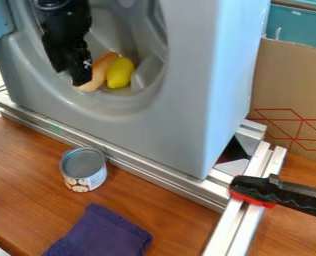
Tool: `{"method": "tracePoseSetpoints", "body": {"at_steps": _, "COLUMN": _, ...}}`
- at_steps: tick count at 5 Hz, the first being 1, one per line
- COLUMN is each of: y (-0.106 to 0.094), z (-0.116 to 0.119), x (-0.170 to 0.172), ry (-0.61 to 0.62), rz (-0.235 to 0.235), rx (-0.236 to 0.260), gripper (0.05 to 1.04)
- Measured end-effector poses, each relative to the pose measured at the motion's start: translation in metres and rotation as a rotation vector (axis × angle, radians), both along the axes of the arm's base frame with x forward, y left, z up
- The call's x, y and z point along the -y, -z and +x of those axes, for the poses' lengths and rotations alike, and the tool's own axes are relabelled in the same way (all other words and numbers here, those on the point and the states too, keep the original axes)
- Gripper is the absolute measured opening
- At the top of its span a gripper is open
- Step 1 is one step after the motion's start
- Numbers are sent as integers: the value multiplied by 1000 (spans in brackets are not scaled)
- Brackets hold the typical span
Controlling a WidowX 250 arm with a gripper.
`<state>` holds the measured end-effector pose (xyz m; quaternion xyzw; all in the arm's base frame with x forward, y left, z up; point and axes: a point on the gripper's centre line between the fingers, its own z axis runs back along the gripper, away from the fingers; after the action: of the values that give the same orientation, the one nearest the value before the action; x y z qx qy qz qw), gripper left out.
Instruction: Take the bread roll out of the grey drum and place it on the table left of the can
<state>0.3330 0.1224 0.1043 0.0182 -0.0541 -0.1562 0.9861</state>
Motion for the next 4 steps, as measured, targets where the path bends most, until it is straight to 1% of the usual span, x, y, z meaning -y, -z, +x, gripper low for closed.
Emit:
{"method": "tracePoseSetpoints", "body": {"at_steps": 1, "y": 8, "z": 5, "x": -1, "ry": -6, "rz": -8, "rx": -10, "gripper": 1003}}
{"method": "tracePoseSetpoints", "body": {"at_steps": 3, "y": 13, "z": 15, "x": 0, "ry": -55, "rz": 15, "rx": -3, "gripper": 1002}}
{"method": "tracePoseSetpoints", "body": {"at_steps": 4, "y": 14, "z": 16, "x": -3, "ry": -80, "rz": 26, "rx": -3, "gripper": 980}}
